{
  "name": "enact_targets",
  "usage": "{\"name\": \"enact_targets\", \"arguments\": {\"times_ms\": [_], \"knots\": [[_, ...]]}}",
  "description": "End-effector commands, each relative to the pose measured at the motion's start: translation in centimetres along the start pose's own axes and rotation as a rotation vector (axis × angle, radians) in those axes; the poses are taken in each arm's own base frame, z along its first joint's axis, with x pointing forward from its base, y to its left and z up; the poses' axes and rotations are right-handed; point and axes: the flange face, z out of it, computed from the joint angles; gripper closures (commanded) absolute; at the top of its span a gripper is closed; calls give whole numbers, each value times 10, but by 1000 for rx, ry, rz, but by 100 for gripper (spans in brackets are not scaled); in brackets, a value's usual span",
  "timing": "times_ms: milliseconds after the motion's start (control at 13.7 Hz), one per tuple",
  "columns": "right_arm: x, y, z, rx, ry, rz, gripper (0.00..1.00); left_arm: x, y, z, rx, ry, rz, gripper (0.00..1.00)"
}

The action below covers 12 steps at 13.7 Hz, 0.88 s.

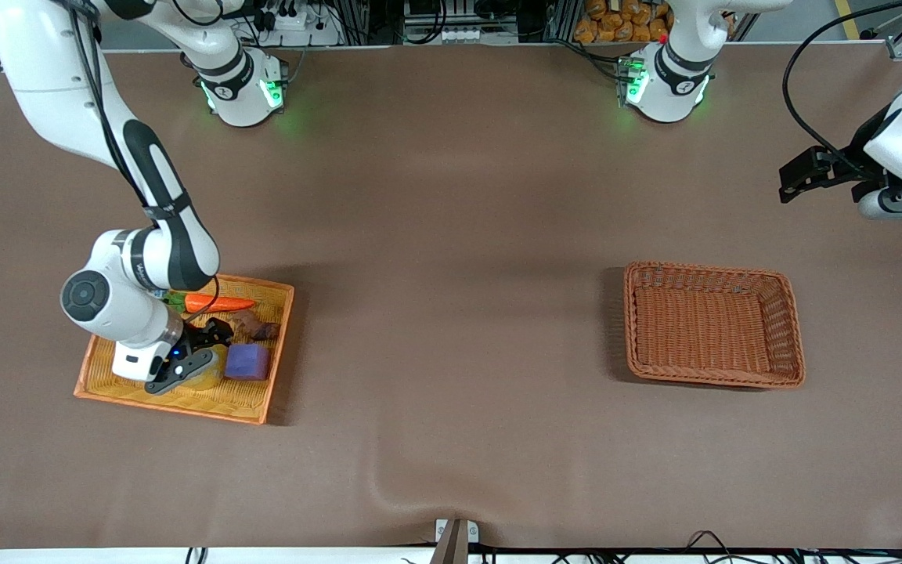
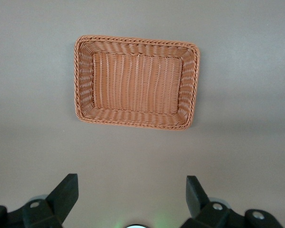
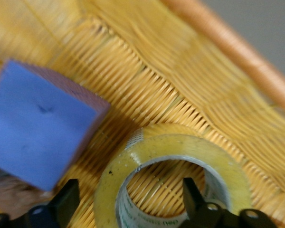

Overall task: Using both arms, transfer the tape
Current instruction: 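Reach the right gripper down to the yellow tape roll in the tray, then grasp the tape roll with the right gripper and lift it out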

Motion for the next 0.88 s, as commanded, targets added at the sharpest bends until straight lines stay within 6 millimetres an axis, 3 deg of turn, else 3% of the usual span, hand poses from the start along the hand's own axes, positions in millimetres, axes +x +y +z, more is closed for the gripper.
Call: {"name": "enact_targets", "arguments": {"times_ms": [0,73,146,219,292,584,803], "knots": [[1,3,15,12,5,-18,16,-2,2,-5,5,-4,21,0],[2,2,15,13,4,-18,30,-2,1,-4,5,-7,20,0],[1,1,16,16,0,-18,64,-2,1,-4,5,-5,20,0],[2,3,12,14,3,-9,91,-2,2,-4,6,-7,21,0],[7,5,4,8,15,-8,100,-2,2,-4,6,-7,21,0],[22,11,-54,32,3,-11,100,0,2,-1,6,-11,21,0],[40,3,-140,61,-12,14,100,1,2,0,6,-13,20,0]]}}
